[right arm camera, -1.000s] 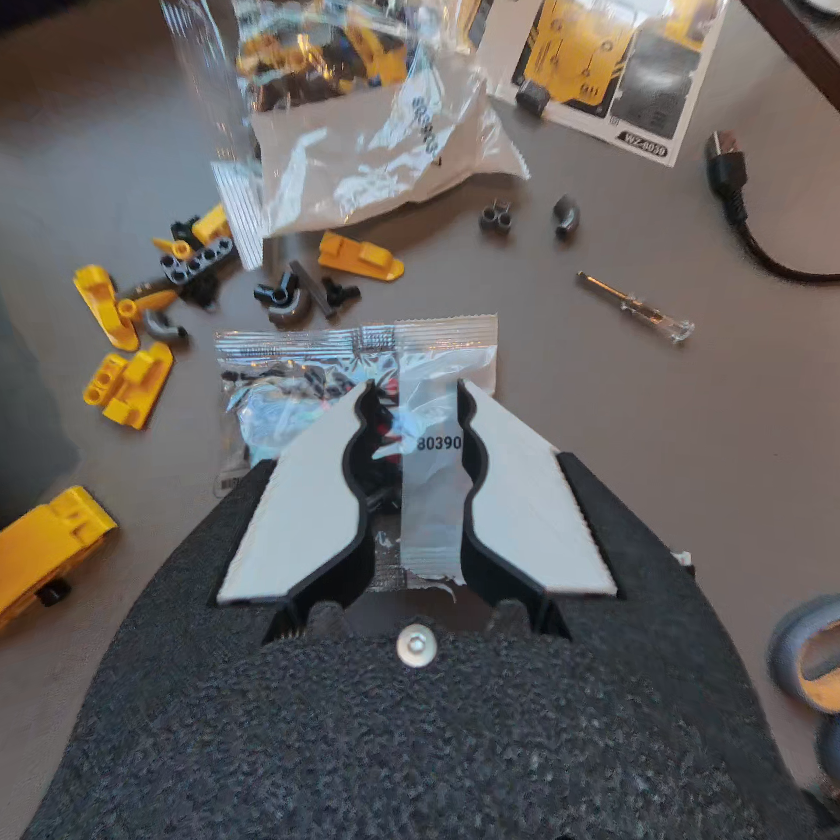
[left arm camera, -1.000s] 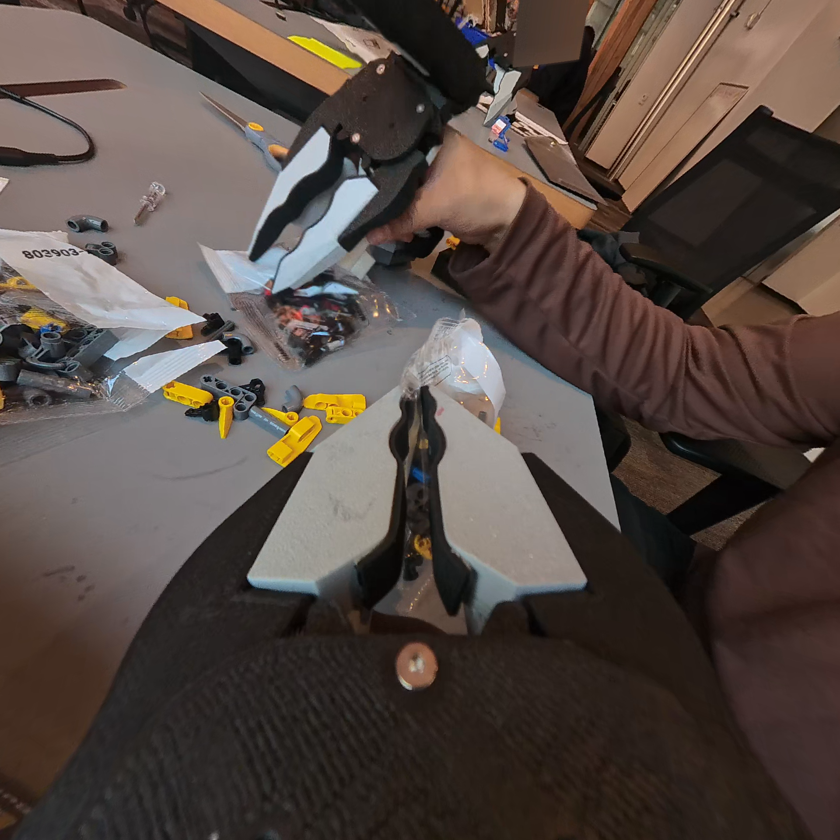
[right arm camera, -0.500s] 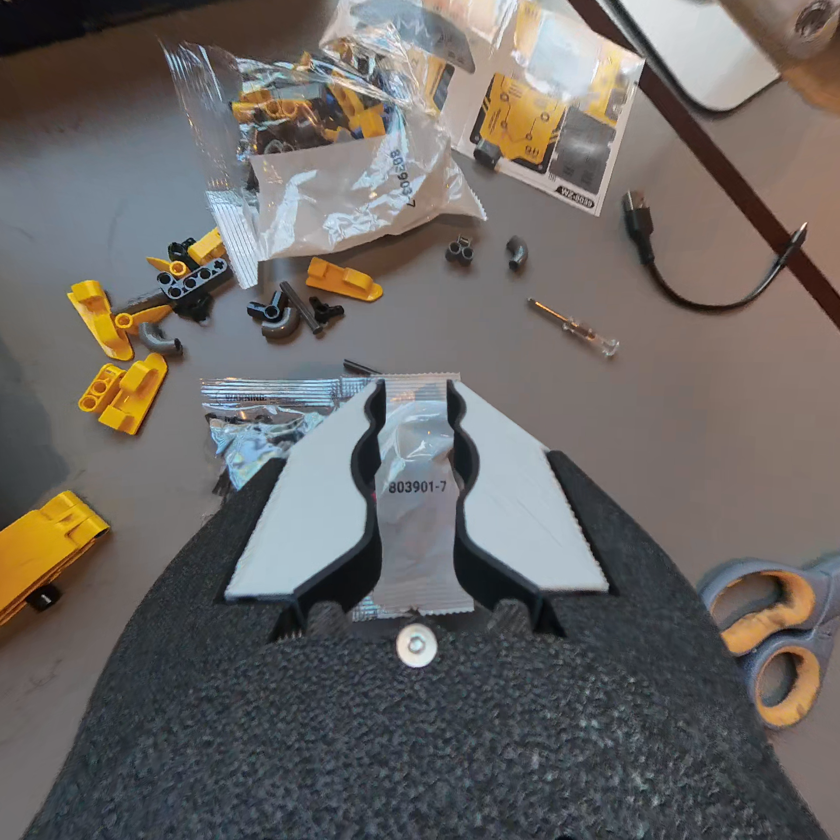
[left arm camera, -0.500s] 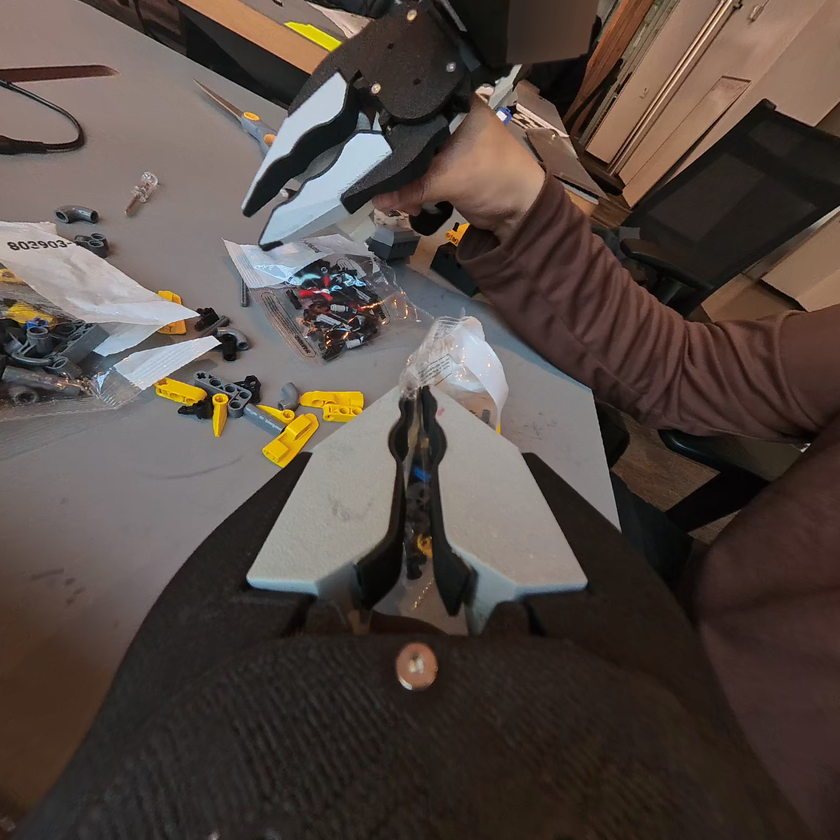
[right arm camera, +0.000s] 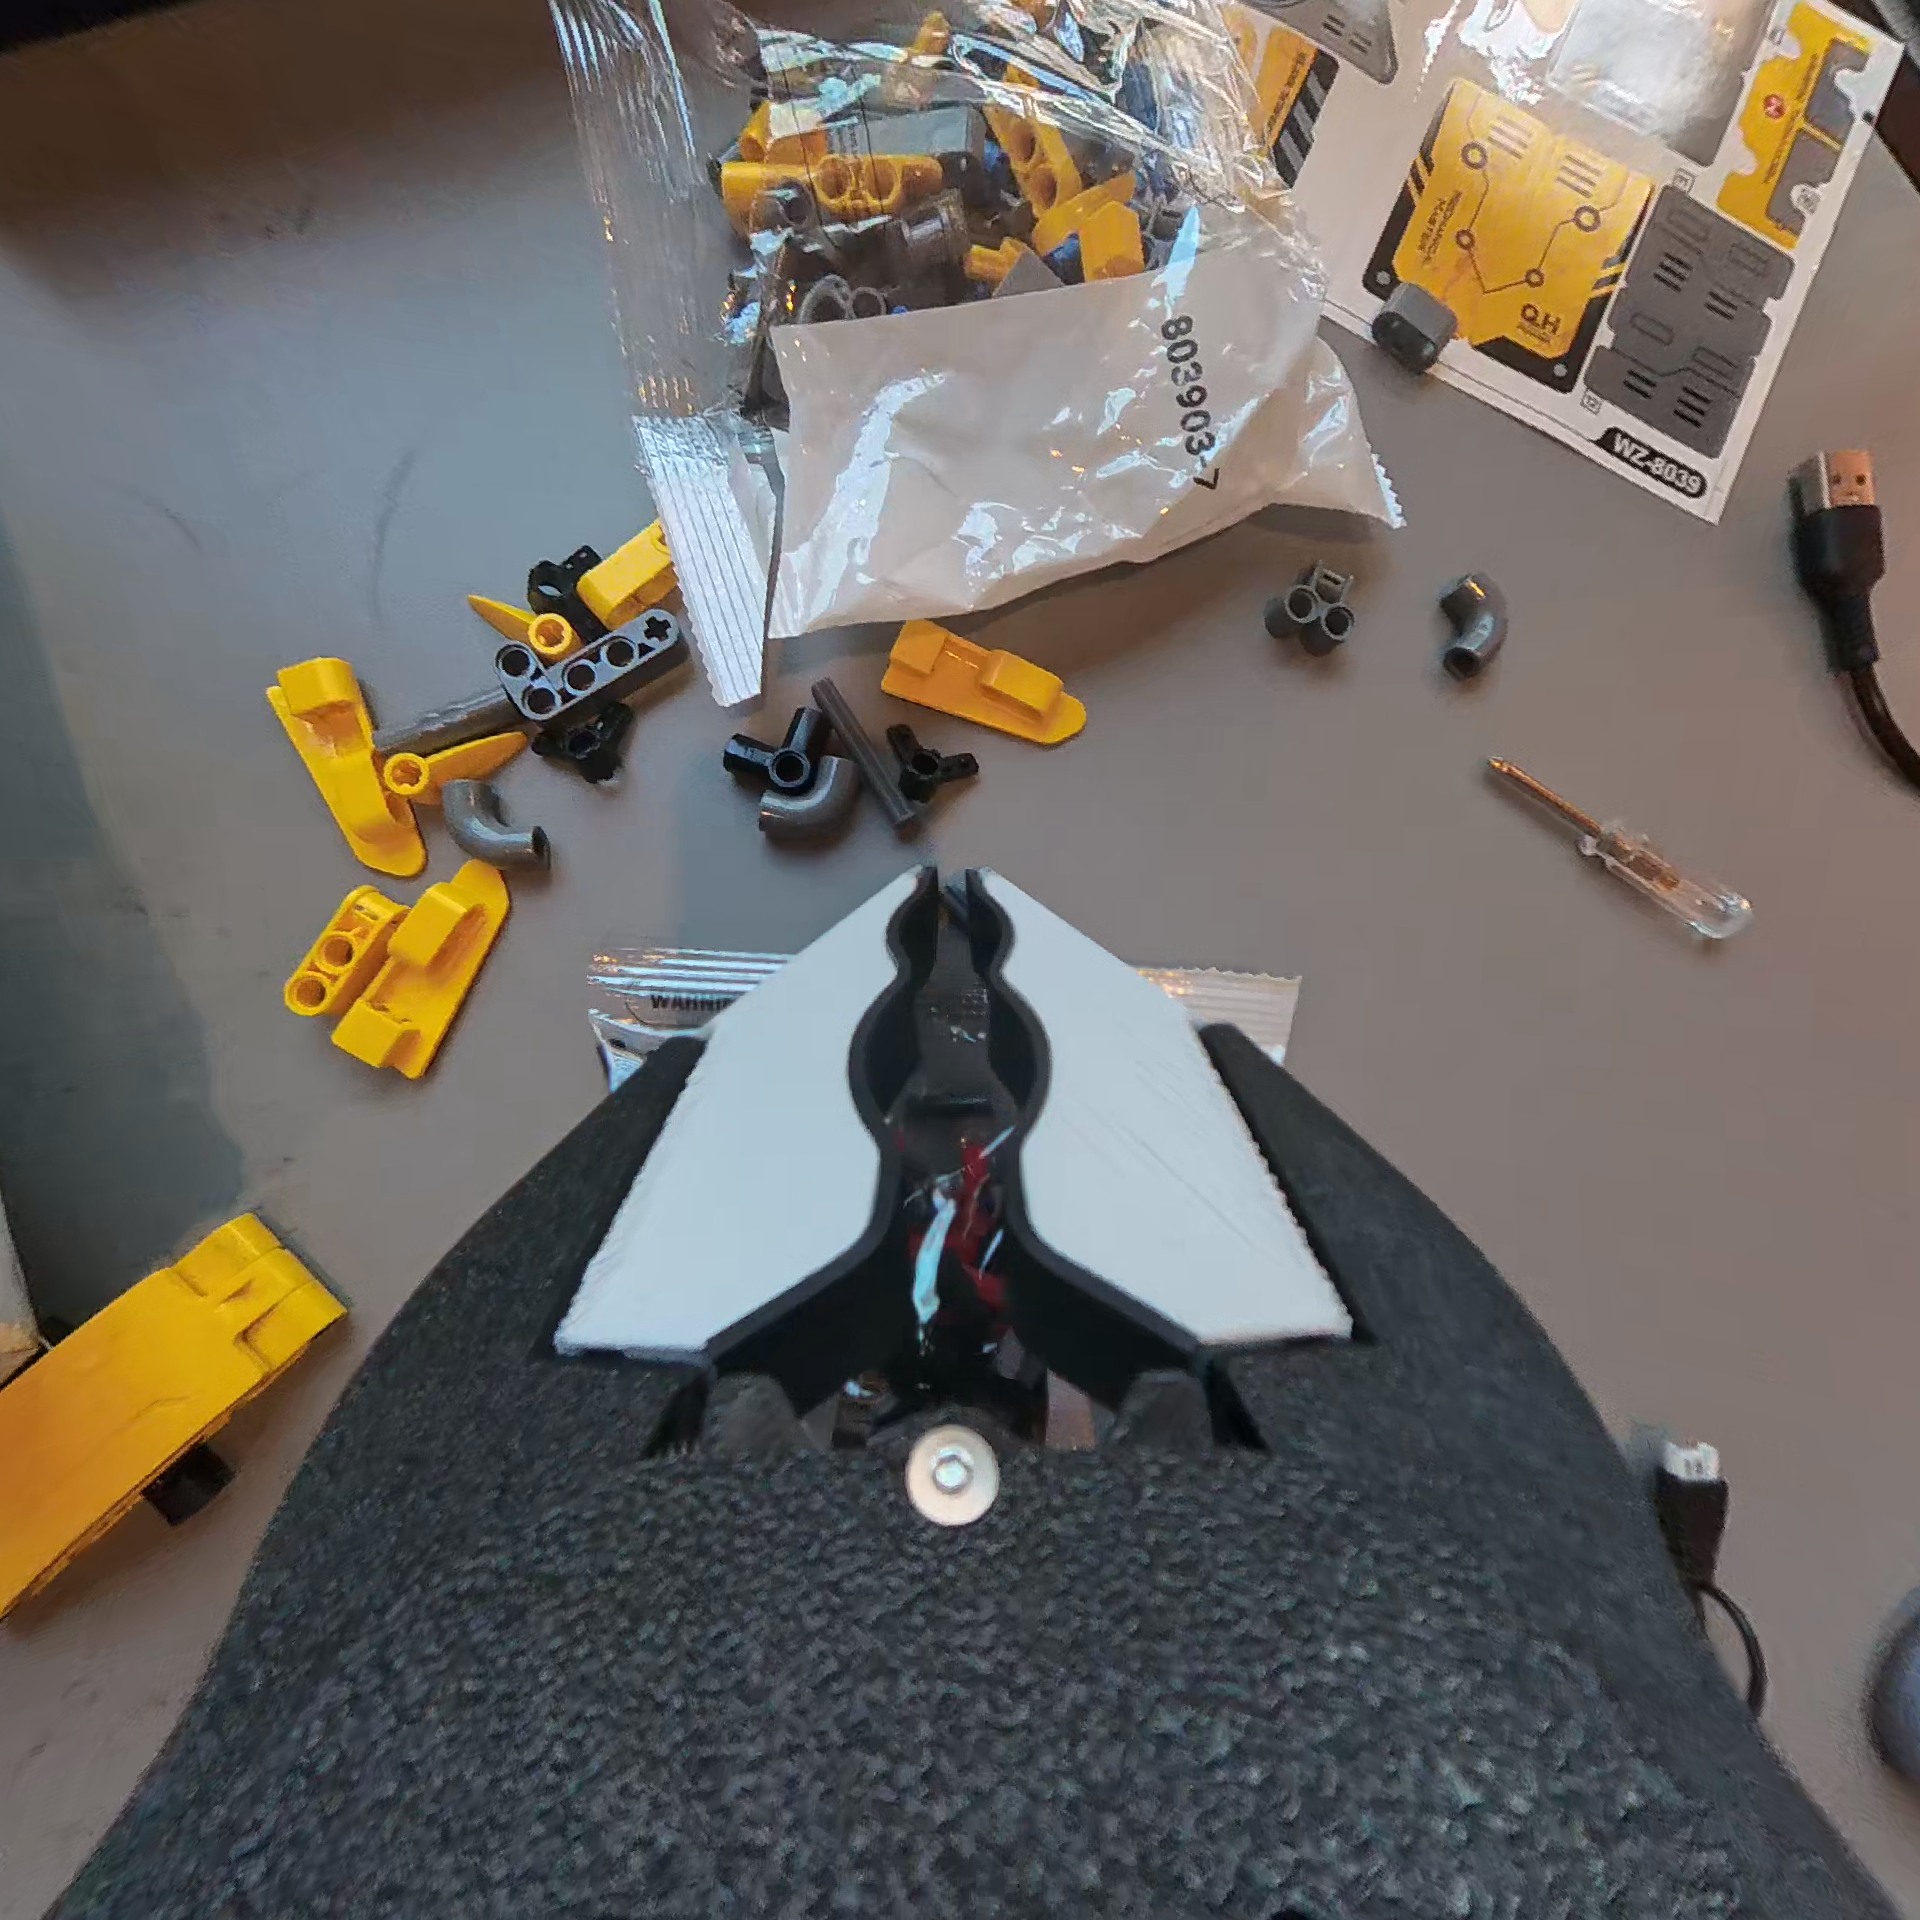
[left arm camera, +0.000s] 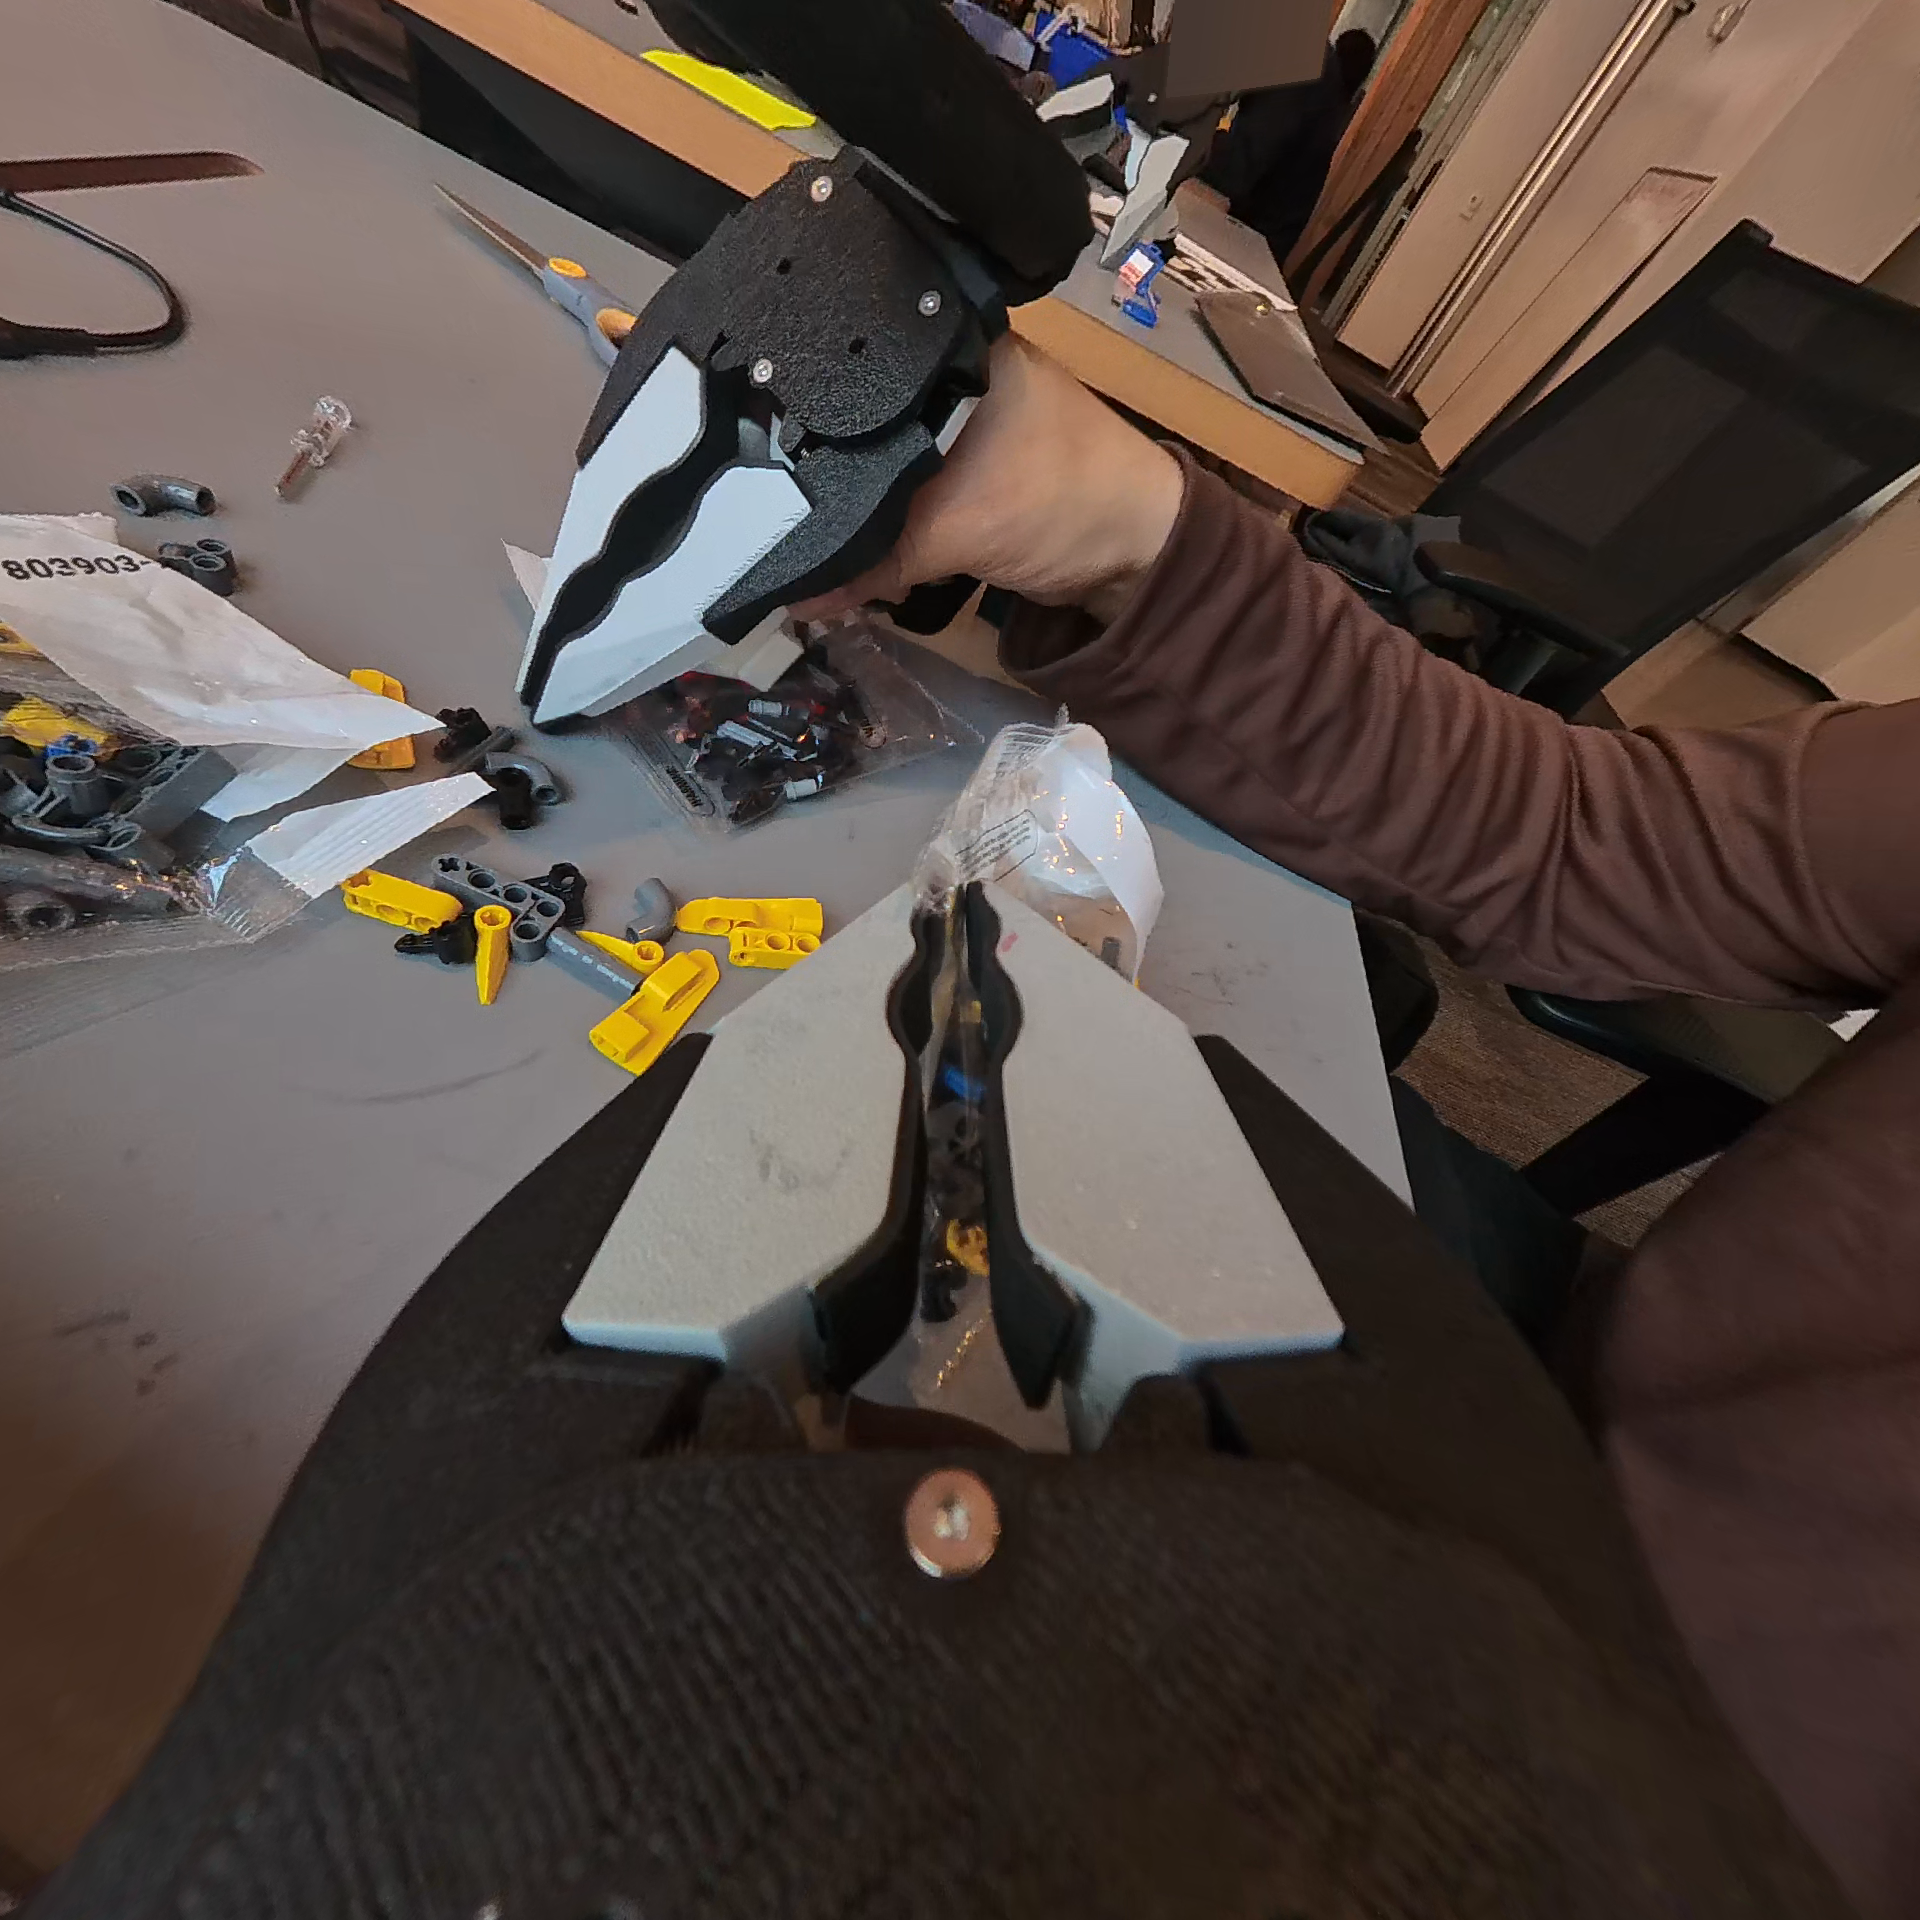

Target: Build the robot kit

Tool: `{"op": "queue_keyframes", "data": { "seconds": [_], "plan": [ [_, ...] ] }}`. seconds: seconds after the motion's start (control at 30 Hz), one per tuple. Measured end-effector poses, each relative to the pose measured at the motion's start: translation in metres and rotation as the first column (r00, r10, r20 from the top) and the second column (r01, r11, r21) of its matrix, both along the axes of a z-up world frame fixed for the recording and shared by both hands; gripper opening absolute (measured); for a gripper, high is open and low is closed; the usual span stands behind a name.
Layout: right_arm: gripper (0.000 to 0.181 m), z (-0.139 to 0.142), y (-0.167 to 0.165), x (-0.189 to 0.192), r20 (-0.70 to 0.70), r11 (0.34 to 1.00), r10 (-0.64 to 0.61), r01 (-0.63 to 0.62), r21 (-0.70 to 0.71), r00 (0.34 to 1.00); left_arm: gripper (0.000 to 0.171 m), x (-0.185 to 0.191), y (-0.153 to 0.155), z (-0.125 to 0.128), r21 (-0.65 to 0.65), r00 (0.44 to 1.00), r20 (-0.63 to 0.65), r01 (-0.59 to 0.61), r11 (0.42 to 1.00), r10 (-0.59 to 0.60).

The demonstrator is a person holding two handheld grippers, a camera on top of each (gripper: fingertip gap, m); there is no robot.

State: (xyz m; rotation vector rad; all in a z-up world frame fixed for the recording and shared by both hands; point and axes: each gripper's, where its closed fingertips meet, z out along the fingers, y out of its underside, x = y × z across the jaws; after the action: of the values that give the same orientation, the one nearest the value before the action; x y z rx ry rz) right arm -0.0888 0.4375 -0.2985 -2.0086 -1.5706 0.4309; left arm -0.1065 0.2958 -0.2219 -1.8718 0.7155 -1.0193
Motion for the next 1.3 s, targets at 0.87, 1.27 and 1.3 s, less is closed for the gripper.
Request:
{"op": "queue_keyframes", "data": {
  "seconds": [0.87,1.27,1.3],
  "plan": [
    [0.004,0.001,0.002,-0.010,-0.087,0.998,-0.029,0.024,-0.054,0.996,0.000,0.007,-0.006,-0.002,-0.001,0.999,-0.006,0.032,1.000,-0.032],
    [0.015,0.048,0.053,0.012,-0.307,0.958,-0.277,0.288,-0.009,0.911,0.000,0.009,-0.007,0.000,0.005,0.999,-0.001,0.038,0.999,-0.038],
    [0.012,0.050,0.060,0.016,-0.316,0.947,-0.304,0.321,0.003,0.899,0.000,0.009,-0.007,0.001,0.005,0.999,0.002,0.039,0.999,-0.039]
  ]
}}
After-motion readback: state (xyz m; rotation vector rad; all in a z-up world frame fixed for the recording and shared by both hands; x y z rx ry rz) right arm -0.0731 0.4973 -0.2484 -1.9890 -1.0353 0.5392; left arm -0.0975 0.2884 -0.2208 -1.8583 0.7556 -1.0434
